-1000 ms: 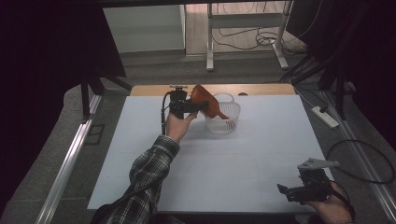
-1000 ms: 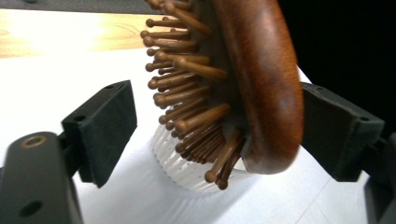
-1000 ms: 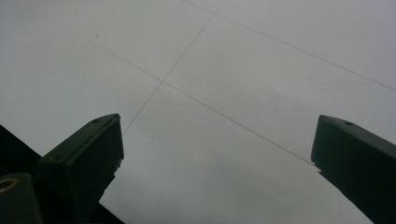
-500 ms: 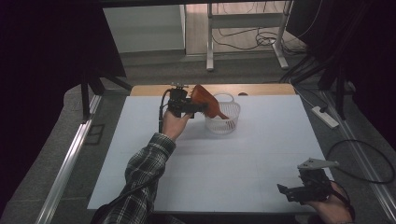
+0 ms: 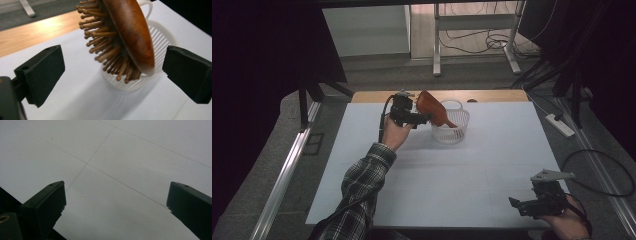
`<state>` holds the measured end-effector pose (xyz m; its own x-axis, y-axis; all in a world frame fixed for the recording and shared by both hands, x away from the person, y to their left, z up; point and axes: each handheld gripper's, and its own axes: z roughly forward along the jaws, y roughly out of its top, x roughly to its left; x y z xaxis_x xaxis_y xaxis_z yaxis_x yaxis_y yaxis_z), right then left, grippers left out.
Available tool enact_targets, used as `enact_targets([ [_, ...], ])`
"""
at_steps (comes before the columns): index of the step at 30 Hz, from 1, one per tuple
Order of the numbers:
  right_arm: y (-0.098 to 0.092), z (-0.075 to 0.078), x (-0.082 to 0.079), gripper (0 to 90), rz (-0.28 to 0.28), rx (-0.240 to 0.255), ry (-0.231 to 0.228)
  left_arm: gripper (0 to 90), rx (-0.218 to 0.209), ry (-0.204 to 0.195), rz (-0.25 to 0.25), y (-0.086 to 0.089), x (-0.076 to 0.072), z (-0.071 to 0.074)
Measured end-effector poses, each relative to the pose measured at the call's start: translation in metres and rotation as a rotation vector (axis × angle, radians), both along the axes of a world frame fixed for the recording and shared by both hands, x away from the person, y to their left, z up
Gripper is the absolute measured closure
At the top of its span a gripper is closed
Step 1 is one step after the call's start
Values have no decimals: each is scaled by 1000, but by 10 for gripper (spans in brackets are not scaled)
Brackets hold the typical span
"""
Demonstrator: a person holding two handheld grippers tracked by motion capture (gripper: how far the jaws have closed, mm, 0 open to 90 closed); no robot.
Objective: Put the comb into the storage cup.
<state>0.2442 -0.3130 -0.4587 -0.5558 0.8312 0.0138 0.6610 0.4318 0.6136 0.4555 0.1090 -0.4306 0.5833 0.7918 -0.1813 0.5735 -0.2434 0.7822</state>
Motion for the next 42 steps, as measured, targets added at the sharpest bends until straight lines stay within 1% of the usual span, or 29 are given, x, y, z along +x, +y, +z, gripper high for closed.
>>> enact_targets([
  [1,0,0,0,24,0,0,0,39,10,-12,0,1,-1,0],
  [6,0,0,0,20,-7,1,1,27,48,-48,4,3,-4,2],
  [8,0,0,0,19,-6,1,1,23,49,-54,3,4,-5,2],
  [9,0,0,0,19,-6,1,1,21,54,-67,1,5,-6,3],
  [10,0,0,0,18,-6,1,1,19,54,-67,1,5,-6,3],
  [12,0,0,0,18,-6,2,1,18,51,-98,-9,7,-10,3],
  [14,0,0,0,16,-5,3,1,19,46,-106,-11,8,-12,3],
  [17,0,0,-1,14,-3,5,-7,18,35,-105,-15,11,-14,3],
  [23,-1,1,-1,13,-6,6,-11,16,33,-97,-11,15,-17,2],
  [26,-1,1,-1,11,-8,12,-15,18,43,-96,-11,17,-19,1],
  [31,-1,2,-2,7,-3,13,-27,16,47,-93,-16,19,-22,2],
  [33,-1,2,-2,1,-2,10,-28,15,56,-94,-21,20,-23,2],
  [36,-1,2,-2,0,-7,12,-27,11,57,-94,-24,21,-25,1],
  [38,-2,2,-2,0,-9,14,-33,7,49,-94,-32,22,-27,0],
  [40,-2,2,-2,0,-11,20,-35,7,50,-97,-37,23,-28,0],
  [42,-3,2,-2,0,-18,25,-34,7,35,-101,-54,25,-29,-1],
])
